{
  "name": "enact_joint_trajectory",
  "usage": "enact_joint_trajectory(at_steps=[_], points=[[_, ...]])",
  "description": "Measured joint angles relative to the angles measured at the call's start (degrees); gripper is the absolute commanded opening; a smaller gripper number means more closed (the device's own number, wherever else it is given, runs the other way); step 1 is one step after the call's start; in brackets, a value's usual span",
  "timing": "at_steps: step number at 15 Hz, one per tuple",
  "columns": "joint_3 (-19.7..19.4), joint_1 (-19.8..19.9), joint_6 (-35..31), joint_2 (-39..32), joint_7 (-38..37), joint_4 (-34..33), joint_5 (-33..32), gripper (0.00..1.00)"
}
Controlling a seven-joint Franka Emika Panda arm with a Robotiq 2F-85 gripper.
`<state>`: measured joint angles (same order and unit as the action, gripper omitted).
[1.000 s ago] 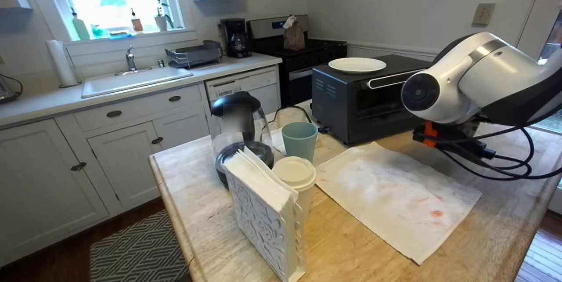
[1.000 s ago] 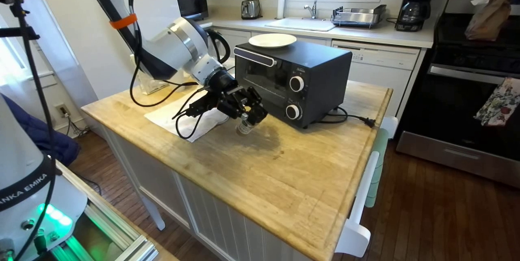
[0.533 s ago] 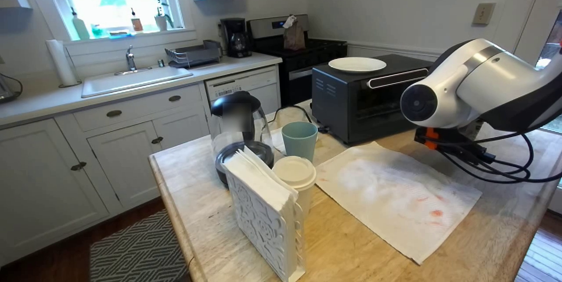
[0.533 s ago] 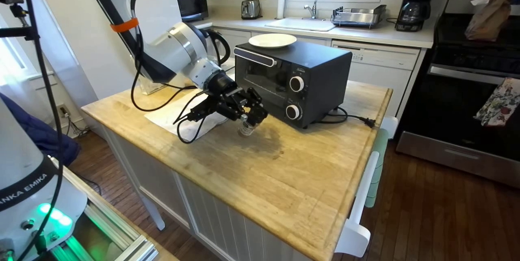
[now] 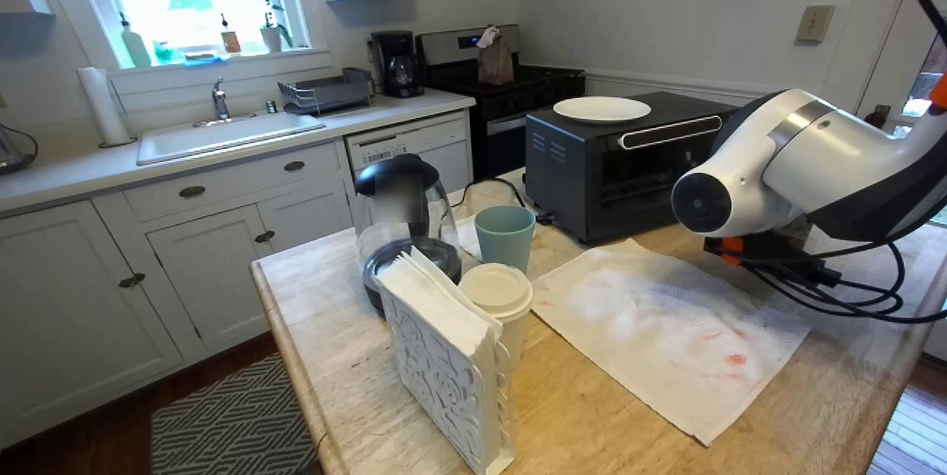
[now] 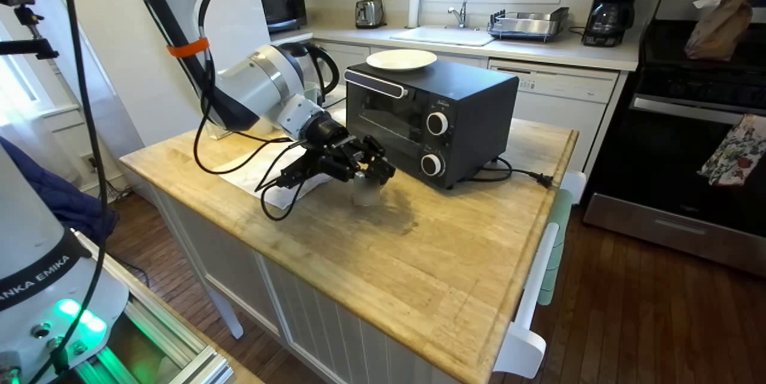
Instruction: Pick up the spice bottle and make it stand upright on the table
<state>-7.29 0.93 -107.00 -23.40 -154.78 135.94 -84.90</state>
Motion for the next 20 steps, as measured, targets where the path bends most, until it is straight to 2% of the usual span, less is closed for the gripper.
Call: enact_joint_trajectory(at_steps=[20], points=[[2.1,1.3,8.8,-7.2,-0.5,-5.7,0.0,0.25]])
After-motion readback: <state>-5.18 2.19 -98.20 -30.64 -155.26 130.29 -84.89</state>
